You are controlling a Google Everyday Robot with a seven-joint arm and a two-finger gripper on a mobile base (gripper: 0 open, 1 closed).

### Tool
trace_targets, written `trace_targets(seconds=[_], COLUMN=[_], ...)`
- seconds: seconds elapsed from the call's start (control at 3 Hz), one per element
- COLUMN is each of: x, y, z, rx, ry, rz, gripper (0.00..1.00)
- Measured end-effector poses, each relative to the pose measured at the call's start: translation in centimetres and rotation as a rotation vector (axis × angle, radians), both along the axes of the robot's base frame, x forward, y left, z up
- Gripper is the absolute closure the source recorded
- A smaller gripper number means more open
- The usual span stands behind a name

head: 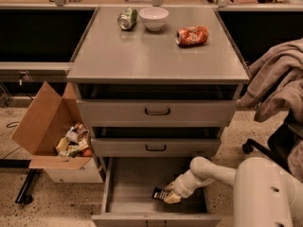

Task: Place rxbar chocolate into bottom drawer

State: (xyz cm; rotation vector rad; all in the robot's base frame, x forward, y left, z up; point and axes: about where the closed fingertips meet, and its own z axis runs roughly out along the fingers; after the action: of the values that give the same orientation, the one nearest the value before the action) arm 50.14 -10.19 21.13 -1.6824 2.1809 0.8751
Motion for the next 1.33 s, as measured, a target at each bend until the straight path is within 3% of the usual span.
trace_targets(seconds=[0.67,1.0,1.33], x=[1.2,1.9,2.0], y=[-0.1,-0.1,-0.1], z=[-4.2,-4.7,-4.6], rx=[-0.035,-0.045,-0.045], ry=[0.057,0.062,0.061], rz=[0.008,0.029,0.033], gripper=[0.53,0.22,0.01])
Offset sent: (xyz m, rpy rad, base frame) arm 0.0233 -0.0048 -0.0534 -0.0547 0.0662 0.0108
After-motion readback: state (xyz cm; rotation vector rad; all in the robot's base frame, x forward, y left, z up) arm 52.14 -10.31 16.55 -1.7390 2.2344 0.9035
